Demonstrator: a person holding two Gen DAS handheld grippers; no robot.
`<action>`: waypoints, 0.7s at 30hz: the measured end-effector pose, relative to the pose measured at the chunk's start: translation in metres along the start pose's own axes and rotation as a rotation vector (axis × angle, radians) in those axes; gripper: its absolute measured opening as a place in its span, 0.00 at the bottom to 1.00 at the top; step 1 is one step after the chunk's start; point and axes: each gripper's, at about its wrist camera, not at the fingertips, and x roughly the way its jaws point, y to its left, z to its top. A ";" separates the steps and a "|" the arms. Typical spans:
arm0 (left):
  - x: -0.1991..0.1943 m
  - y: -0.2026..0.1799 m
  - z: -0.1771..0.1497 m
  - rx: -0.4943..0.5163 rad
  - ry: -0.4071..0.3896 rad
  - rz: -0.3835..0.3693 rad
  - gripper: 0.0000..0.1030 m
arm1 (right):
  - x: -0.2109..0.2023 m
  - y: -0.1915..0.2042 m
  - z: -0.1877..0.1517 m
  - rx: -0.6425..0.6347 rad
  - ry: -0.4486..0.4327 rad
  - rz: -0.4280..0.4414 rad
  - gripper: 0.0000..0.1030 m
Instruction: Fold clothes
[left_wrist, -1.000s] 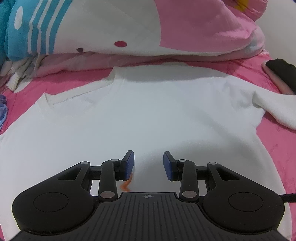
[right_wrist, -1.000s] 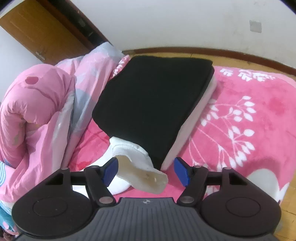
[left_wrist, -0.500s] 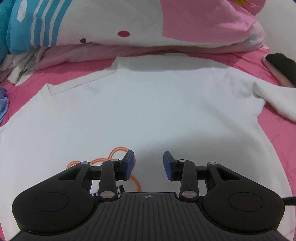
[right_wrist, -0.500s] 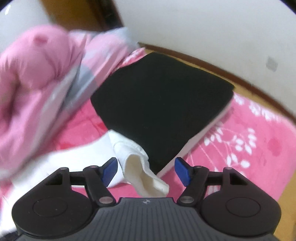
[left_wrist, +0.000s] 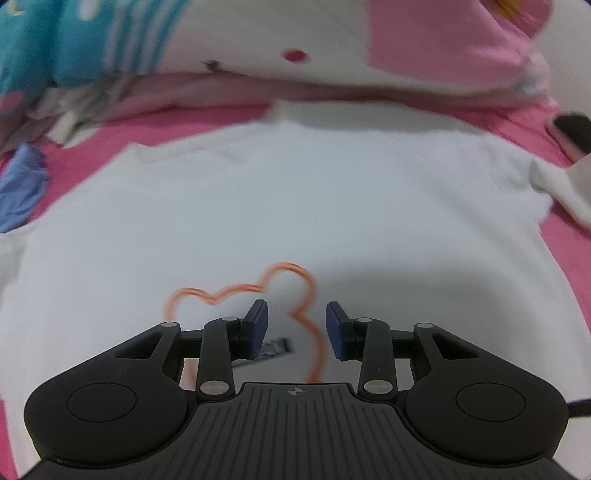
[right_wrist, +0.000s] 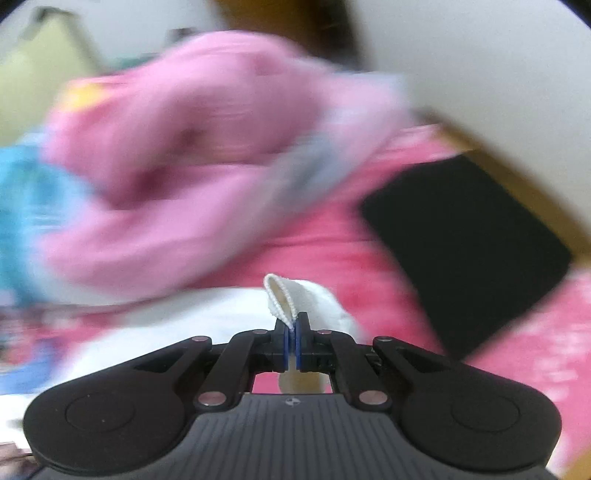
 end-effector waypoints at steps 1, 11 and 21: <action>-0.004 0.009 0.002 -0.022 -0.011 0.015 0.34 | 0.001 0.017 0.003 0.000 0.022 0.087 0.02; -0.052 0.105 0.012 -0.259 -0.100 0.127 0.34 | 0.083 0.178 -0.053 0.009 0.333 0.586 0.02; -0.086 0.203 -0.002 -0.580 -0.142 0.160 0.33 | 0.198 0.264 -0.137 0.018 0.455 0.511 0.03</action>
